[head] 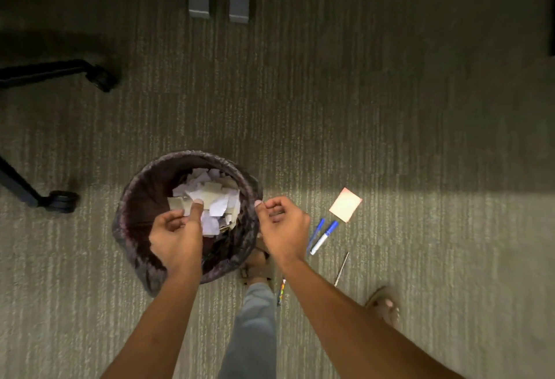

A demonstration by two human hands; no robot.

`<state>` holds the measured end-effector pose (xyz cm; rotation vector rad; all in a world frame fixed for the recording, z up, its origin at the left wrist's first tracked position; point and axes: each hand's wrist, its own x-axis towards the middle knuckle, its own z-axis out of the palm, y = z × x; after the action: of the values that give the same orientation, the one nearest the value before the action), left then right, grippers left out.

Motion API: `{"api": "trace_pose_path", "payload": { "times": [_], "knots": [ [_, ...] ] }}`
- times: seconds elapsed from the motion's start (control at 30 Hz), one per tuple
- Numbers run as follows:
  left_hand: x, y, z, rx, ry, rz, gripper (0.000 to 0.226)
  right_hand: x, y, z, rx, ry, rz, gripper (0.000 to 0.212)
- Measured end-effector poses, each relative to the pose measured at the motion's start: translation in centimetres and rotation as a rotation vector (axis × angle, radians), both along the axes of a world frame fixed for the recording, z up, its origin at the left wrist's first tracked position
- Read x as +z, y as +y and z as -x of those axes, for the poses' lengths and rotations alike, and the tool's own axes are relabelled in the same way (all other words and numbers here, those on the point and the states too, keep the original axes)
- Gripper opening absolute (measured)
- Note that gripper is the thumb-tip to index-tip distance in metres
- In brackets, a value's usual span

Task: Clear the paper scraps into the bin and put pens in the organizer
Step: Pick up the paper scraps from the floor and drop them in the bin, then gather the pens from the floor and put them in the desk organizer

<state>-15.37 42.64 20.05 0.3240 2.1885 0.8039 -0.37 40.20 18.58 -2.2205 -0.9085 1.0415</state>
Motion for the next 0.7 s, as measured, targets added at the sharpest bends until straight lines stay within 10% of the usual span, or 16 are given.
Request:
{"api": "trace_pose_path", "payload": {
  "times": [0.7],
  "knots": [
    [-3.0, -15.3, -20.3, -0.673, -0.041, -0.077, 0.022, -3.2, -18.8, -28.3, -0.239, -0.091, 0.031, 0.022]
  ]
}}
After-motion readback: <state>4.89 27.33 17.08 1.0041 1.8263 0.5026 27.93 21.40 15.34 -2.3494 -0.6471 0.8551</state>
